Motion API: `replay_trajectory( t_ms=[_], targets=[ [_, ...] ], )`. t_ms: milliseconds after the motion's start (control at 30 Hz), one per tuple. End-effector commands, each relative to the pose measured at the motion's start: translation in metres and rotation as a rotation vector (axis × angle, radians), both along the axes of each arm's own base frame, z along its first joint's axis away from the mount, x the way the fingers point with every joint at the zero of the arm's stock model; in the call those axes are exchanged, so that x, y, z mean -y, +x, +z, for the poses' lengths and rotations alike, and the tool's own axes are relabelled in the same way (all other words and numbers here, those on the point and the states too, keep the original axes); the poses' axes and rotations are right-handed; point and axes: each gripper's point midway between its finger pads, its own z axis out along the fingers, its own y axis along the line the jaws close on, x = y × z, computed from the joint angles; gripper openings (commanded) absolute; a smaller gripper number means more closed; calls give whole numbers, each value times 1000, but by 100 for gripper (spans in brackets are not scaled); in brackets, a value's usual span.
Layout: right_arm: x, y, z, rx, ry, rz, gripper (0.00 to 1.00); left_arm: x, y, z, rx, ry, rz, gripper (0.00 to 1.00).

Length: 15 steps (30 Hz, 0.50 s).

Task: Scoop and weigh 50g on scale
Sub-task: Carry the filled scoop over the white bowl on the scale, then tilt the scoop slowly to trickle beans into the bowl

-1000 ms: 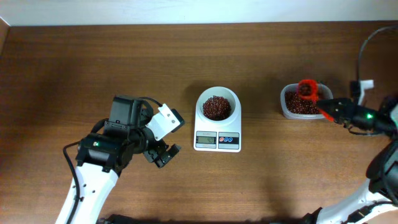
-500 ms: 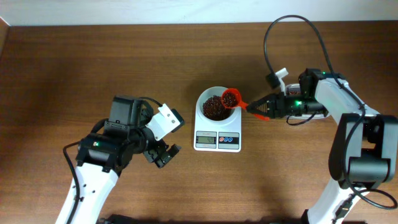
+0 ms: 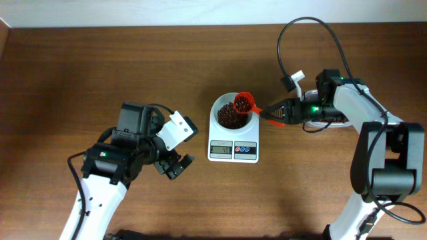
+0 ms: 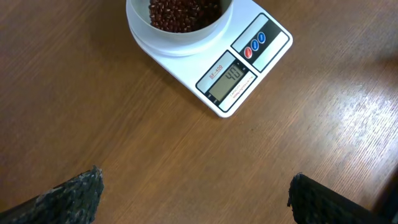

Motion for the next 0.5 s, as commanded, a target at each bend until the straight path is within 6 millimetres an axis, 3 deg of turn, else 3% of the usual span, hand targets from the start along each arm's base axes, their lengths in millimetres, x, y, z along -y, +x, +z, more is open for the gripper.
replay_trajectory(
  t_ms=[0,67,167,233,333,467],
  targets=[
    [-4,6,3,71,28,9,4,0,3,8,28,-1,-6,99],
    [-4,14,2,143,19,10,4,0,3,8,28,-1,-6,99],
    [4,21,-24,196,-144,14,4,0,3,8,28,-1,-6,99],
    [6,28,-29,238,-179,11,4,0,3,8,28,-1,-6,99],
    [4,32,-24,274,-155,8,4,0,3,8,28,-1,-6,99],
    [-4,26,8,277,41,12,4,0,3,8,28,-1,-6,99]
  ],
)
